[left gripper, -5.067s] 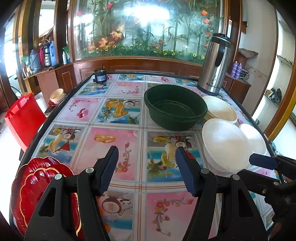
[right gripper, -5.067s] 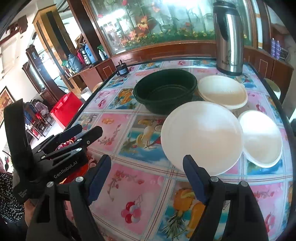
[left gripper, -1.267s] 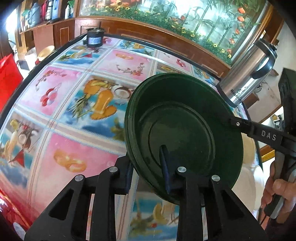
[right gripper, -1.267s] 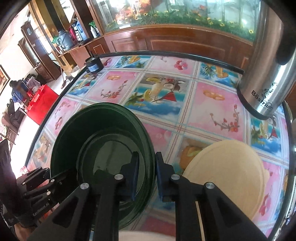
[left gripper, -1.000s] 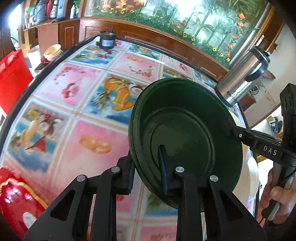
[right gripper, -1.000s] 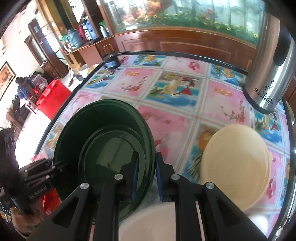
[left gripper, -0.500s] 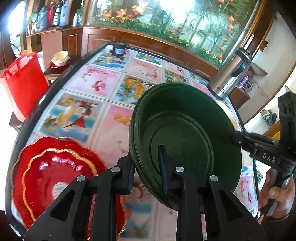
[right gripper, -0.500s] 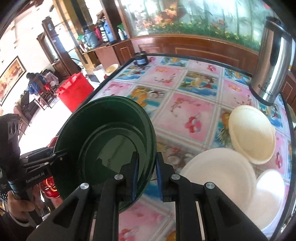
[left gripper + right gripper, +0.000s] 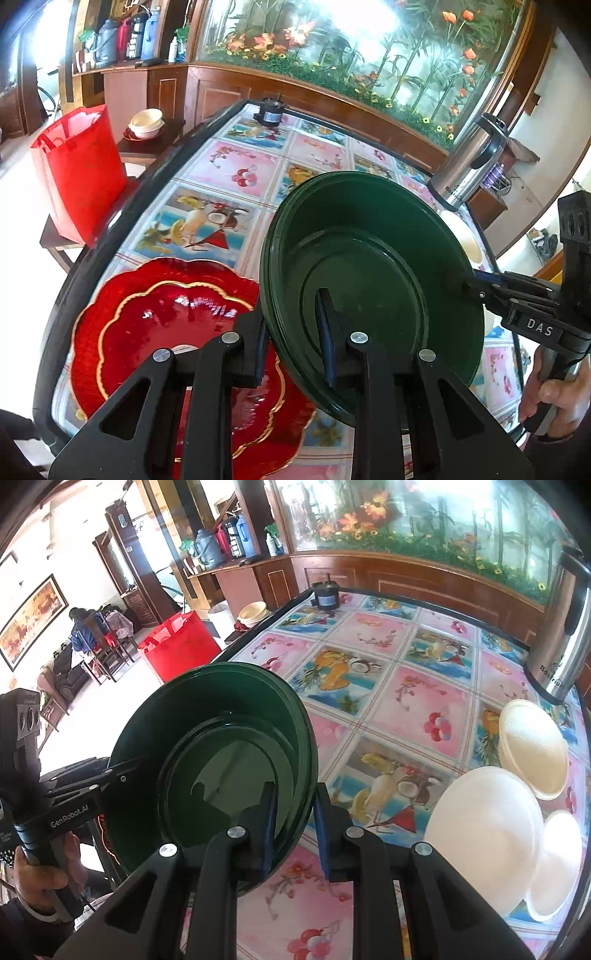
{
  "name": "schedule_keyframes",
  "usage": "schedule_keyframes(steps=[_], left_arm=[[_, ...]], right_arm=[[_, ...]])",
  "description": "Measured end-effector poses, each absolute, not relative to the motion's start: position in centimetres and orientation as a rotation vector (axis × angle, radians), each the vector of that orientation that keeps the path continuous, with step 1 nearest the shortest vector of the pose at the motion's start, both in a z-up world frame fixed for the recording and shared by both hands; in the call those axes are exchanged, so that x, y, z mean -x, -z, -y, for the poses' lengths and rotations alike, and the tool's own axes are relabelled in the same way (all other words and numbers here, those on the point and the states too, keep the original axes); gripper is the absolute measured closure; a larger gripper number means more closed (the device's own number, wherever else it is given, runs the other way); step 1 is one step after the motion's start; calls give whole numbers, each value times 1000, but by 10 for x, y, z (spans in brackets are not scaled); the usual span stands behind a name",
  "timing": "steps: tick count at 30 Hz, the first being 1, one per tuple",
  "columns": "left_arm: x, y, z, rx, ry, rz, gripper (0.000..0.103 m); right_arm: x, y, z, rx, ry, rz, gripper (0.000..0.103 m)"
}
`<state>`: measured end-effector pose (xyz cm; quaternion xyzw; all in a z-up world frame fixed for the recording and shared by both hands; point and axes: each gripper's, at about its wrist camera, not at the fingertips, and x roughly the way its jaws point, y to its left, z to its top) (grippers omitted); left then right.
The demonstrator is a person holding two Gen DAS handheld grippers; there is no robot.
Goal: Organize plates and bowls
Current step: 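Lift the green basin with the right tool and carry it over the red plates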
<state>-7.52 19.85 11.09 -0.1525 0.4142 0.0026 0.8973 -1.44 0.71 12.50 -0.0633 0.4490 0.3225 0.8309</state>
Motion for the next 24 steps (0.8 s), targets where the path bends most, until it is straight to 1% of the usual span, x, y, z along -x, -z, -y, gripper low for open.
schedule_keyframes(steps=[14,24], left_arm=[[109,-112,-243,224,-119,-809,80],[127,-99,-282,251,-167,-817,80]], right_arm=[[49,-111,-57,137,-754,-962,80],[67,-100,-97,168,-798,-992,78]])
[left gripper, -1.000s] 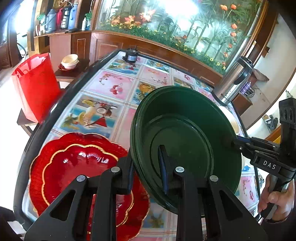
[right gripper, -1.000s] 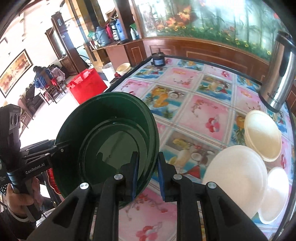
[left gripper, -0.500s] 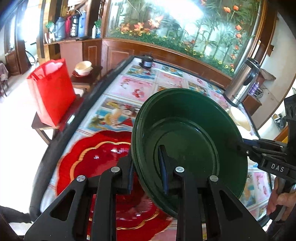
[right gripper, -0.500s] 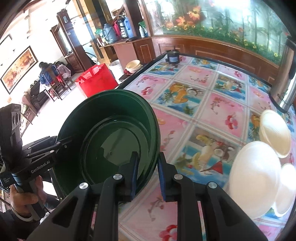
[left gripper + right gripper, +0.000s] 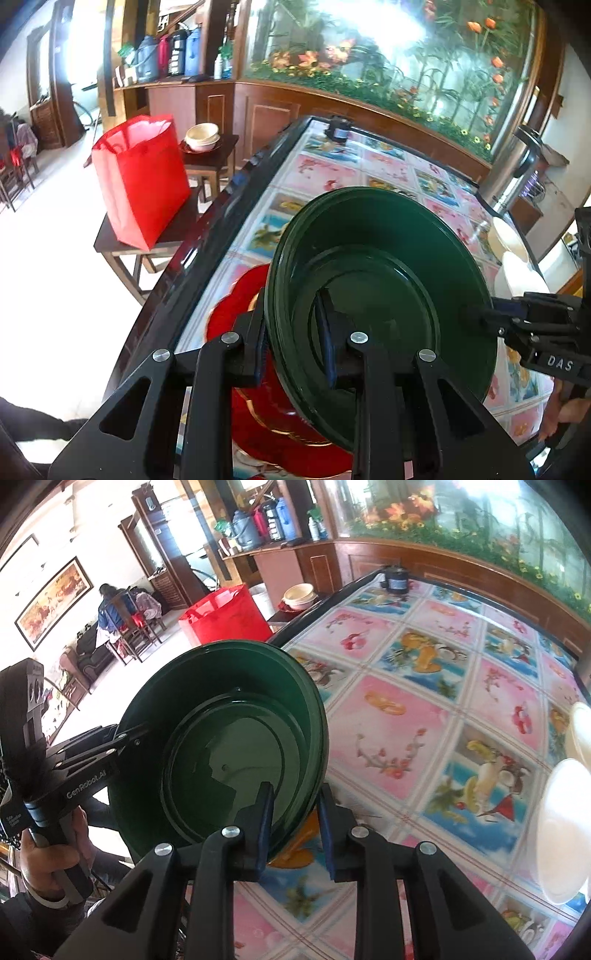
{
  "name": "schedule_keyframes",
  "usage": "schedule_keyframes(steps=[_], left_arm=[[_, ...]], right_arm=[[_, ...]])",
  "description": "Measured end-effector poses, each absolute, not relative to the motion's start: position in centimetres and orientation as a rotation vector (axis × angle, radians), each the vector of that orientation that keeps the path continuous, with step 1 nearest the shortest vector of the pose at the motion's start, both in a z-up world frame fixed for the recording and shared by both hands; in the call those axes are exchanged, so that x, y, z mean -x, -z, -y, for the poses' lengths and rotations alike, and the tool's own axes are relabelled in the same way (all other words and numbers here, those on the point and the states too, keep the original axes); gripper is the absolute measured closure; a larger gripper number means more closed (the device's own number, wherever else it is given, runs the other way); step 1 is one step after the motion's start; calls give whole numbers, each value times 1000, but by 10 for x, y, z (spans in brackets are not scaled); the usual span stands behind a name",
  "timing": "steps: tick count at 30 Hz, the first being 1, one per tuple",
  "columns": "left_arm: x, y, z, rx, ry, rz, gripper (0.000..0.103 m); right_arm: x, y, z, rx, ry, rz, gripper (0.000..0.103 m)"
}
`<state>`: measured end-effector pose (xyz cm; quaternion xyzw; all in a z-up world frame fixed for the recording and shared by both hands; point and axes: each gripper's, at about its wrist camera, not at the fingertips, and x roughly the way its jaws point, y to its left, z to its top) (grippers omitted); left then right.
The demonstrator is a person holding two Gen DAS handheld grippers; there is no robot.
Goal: Organize plates and bowls
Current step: 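Lift the green basin with the right tool and carry it over the red plates, then lower the green basin onto the red plates and open the right tool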
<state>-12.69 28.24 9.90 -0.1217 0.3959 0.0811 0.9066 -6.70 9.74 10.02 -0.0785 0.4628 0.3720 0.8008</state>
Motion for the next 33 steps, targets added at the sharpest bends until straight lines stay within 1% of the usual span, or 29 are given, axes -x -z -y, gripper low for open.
schedule_keyframes(steps=[7,15,28,30,31,32,33], left_arm=[[130,-80,-299,284,-192,-849,80],[133,-68,-300,290,-196,-867,80],[130,-62,-298,257,-239,-863,80],[129,-62,-298,230,-259,-862,72],[129,-63,-299,224,-263,-861,63],[130,-64,-299,217,-269,-852,54],[131,-65,-300,213,-275,-842,51]], right_arm=[[76,-88,-118,205,-809,-1022,77],[78,-77,-122,214,-812,-1057,76],[78,-67,-121,204,-815,-1083,73],[79,-68,-120,197,-818,-1081,66],[79,-69,-118,189,-819,-1078,63],[78,-69,-116,183,-820,-1077,58],[78,-69,-115,177,-821,-1077,54]])
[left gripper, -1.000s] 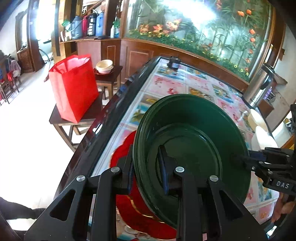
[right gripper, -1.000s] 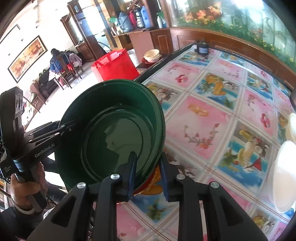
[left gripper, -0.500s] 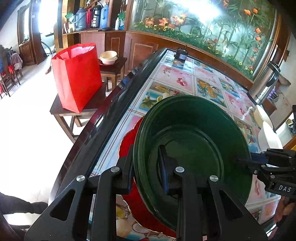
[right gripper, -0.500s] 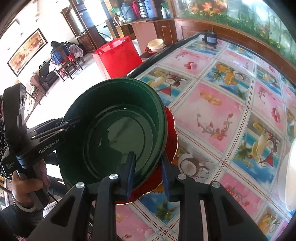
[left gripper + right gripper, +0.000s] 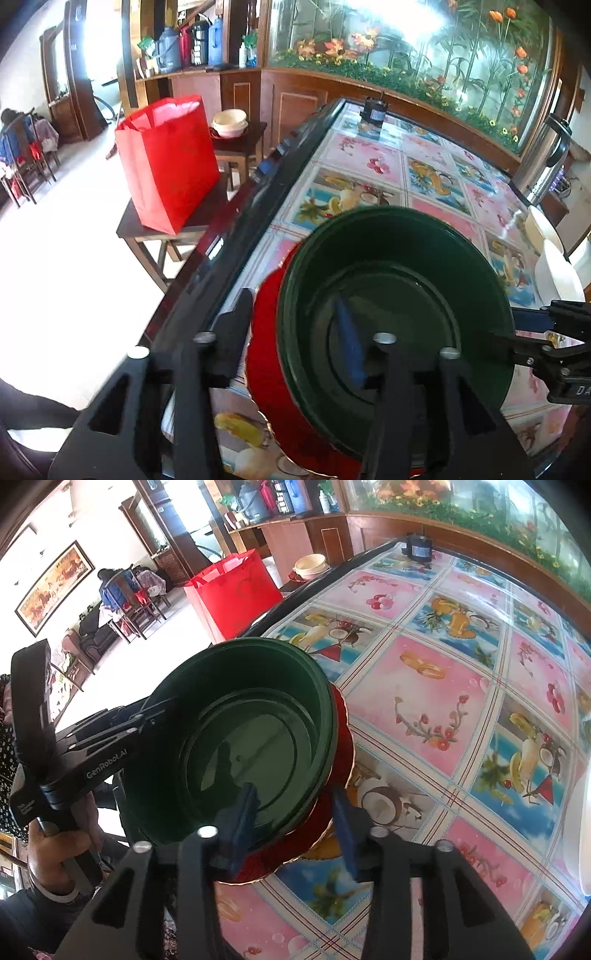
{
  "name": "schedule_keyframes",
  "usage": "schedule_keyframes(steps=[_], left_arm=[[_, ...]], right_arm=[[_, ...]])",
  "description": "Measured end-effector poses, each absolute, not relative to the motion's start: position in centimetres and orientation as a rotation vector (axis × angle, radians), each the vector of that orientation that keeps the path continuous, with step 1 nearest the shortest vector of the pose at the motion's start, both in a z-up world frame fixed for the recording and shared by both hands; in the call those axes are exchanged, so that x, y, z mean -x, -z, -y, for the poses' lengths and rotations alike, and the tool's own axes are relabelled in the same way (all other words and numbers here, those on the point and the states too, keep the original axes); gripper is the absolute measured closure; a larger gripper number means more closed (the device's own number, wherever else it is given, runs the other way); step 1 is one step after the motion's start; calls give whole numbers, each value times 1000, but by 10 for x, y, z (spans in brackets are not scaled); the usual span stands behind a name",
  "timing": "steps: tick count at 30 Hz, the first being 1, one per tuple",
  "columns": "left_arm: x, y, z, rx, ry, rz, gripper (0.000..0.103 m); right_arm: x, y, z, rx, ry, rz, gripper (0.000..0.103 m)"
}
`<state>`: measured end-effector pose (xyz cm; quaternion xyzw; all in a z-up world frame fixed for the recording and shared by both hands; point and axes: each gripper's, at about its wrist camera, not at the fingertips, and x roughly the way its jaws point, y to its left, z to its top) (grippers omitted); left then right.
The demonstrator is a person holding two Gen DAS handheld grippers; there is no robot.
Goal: Organize plates and bowls
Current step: 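Lower the green basin onto the red plates and open the right tool, then move the left tool to the large white plate and close on its rim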
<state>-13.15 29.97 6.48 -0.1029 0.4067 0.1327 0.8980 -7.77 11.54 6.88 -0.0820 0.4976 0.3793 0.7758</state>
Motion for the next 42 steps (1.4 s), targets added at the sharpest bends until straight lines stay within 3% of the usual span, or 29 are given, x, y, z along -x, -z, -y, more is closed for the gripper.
schedule_keyframes(steps=[8,12,16,35,42], left_arm=[[135,-81,-296,165,-325,-787,49],[135,-106,-275,112,-327,-714,49],[130,-130,-238,94,-258,-631,32],[46,-123,-32,22,99,-669,32],[22,-111,4,22,156,-728,32]], right_arm=[[80,-77,-99,119,-830,-1054,53],[85,-89,-81,79,-833,-1022,47],[89,-101,-46,11,-798,-977,41],[84,-120,164,-175,-406,-868,32],[80,-106,207,-247,-331,-884,31]])
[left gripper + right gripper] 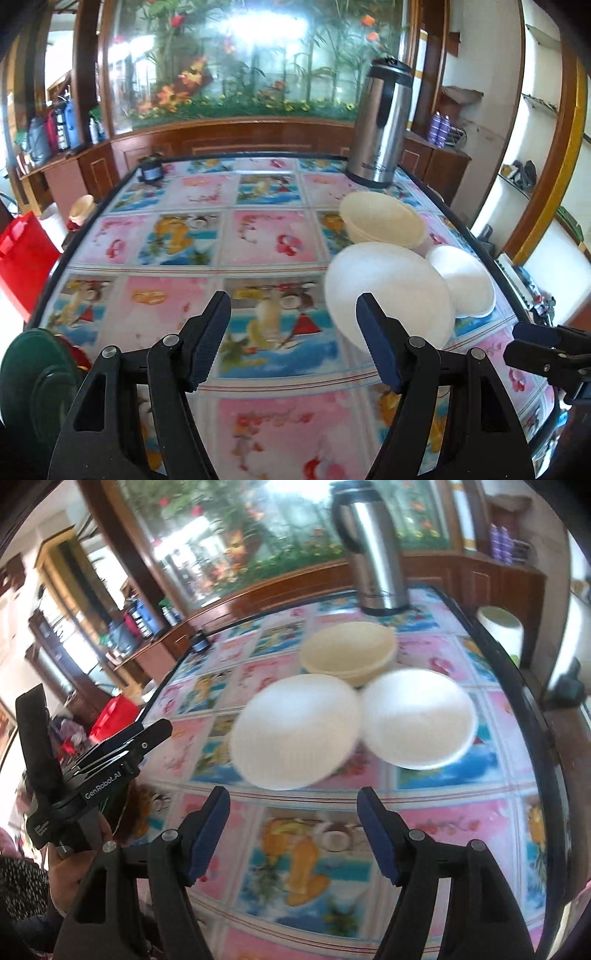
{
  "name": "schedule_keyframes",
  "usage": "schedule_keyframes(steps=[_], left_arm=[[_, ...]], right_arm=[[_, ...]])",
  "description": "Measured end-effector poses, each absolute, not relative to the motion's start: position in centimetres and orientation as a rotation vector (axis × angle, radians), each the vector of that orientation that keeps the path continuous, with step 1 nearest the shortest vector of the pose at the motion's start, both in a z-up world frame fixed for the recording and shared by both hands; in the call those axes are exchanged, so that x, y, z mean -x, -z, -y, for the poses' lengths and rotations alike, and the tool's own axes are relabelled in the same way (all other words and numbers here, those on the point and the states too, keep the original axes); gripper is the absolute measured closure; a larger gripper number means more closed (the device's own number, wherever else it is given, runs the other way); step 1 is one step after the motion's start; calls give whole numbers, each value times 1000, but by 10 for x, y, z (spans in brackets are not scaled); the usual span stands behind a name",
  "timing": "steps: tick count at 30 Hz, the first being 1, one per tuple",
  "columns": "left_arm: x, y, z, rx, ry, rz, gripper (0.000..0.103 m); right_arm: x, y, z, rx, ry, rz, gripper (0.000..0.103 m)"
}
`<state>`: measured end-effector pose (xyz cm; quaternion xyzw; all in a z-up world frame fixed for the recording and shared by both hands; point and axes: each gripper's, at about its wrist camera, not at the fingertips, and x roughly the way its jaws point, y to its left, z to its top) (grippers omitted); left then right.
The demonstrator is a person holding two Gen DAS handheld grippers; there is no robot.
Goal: Organize plates and bowls
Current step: 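Move the left tool to the large white plate and close on its rim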
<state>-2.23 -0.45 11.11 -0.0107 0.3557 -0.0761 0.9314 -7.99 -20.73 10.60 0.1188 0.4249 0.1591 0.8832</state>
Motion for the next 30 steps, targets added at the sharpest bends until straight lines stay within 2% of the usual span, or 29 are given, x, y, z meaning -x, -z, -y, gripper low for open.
schedule_keyframes(steps=[18,30], left_arm=[[-36,-81,24,61,181,-872,32],[-56,-67,41,-1,223,-944,32]], right_arm=[[41,-70,224,-378,-365,-937,32],[18,-64,219,-388,-379,-953,45]])
